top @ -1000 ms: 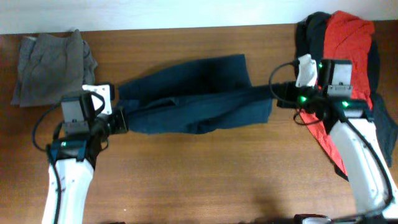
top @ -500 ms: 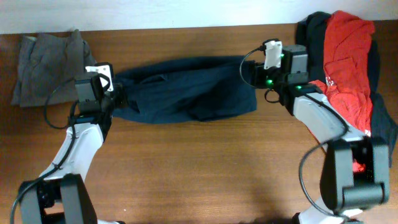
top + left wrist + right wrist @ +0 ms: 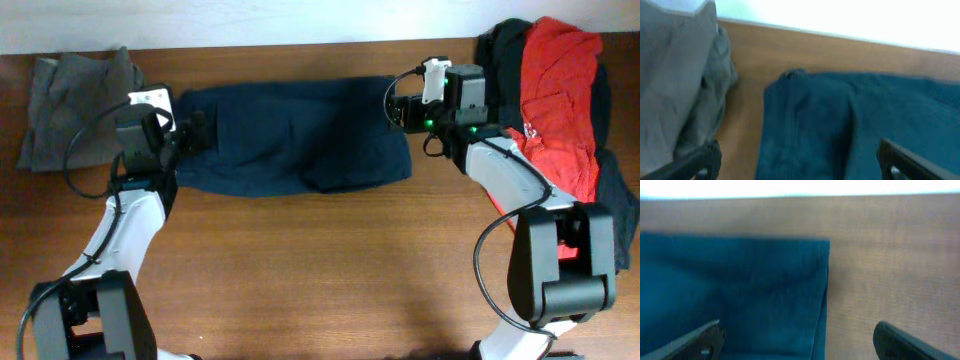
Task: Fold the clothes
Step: 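Lay the folded edge down over the top half with both grippers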
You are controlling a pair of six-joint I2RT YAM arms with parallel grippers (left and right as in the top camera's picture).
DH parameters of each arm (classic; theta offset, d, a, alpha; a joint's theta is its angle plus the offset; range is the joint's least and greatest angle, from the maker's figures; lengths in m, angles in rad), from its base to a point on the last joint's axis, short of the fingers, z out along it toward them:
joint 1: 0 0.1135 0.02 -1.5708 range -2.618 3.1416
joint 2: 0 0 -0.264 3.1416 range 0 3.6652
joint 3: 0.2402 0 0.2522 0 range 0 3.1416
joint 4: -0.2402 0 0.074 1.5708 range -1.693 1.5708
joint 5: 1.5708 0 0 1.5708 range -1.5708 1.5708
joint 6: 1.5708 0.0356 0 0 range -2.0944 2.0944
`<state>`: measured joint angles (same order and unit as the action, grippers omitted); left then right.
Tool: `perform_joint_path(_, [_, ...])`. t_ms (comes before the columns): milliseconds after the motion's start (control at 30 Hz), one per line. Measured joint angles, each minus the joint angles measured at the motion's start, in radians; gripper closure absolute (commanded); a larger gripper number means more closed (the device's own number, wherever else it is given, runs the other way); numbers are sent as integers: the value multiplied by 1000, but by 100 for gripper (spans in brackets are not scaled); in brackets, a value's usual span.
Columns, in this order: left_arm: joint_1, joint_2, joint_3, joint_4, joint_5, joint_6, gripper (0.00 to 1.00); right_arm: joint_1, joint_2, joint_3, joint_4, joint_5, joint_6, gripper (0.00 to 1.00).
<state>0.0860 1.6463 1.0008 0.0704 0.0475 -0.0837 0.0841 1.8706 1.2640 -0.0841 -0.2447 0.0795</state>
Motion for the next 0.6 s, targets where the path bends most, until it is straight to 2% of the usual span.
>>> perform_joint_path(233, [-4, 0, 150, -275, 6, 22, 1, 0, -9, 200, -344, -59, -64, 1])
perform_joint_path(467, [-39, 0, 185, -378, 43, 120, 1, -6, -18, 237, -511, -79, -100, 1])
perform_joint_path(600, [-39, 10, 186, -418, 58, 137, 1, -10, -16, 237, -581, -94, -112, 1])
